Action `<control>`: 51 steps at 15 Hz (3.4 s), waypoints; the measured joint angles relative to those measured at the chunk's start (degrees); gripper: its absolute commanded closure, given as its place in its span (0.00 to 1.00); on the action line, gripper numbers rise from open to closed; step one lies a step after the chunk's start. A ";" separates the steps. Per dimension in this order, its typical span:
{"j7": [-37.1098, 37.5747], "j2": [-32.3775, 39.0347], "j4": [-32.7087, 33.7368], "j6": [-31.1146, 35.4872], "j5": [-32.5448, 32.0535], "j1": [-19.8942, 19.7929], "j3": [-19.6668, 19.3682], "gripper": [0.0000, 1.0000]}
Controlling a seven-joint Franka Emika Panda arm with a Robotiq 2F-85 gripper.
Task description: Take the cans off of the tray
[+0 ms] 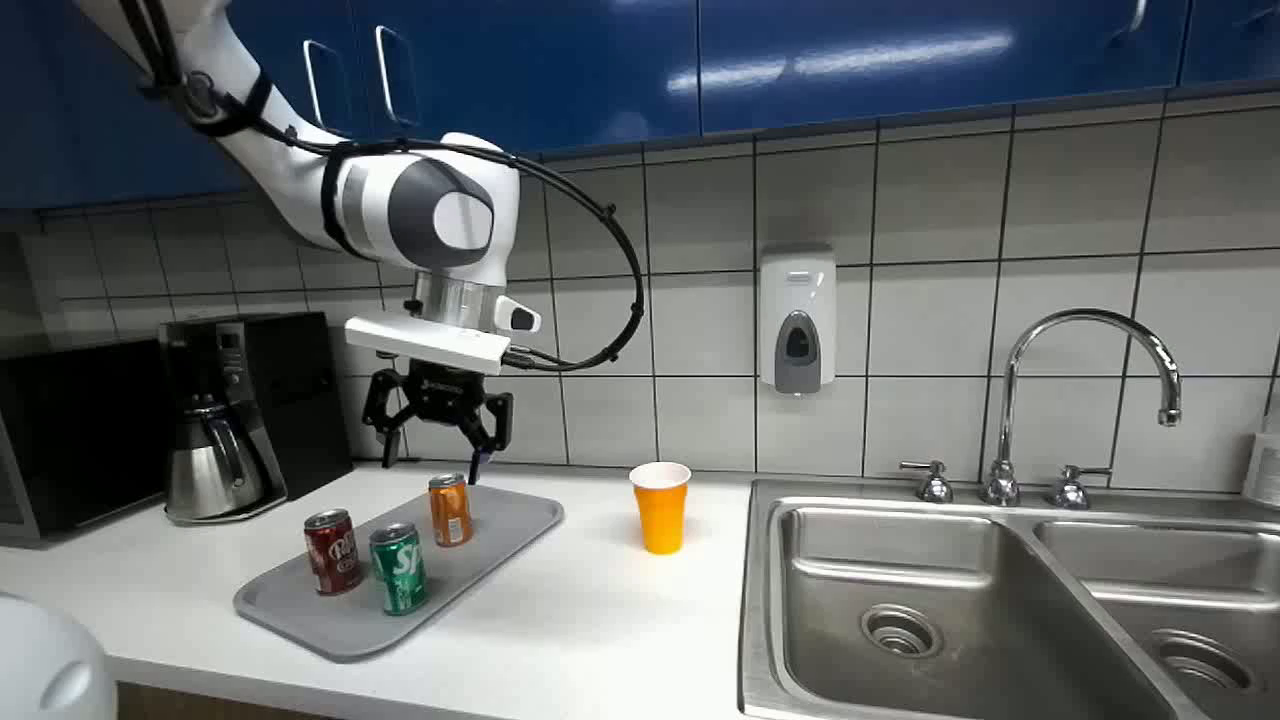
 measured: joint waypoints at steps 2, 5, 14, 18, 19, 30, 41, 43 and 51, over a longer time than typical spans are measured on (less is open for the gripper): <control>0.00 0.04 0.00 0.00 0.00 0.00 0.00 0.00; 0.00 0.07 0.00 0.00 0.00 -0.13 0.16 0.00; 0.52 1.86 -0.23 5.29 -0.24 -0.36 3.74 0.00; 1.11 4.06 -0.26 9.67 -0.76 -0.28 6.17 0.00; 1.25 4.65 -0.25 10.65 -0.86 -0.25 6.70 0.00; 4.82 12.98 3.27 19.10 -4.31 0.23 11.57 0.00; 7.32 24.77 14.46 20.02 -10.03 0.28 13.69 0.00; 7.32 27.12 16.71 20.01 -10.80 0.28 13.86 0.00; 7.61 35.46 25.17 19.89 -15.22 0.77 13.95 0.00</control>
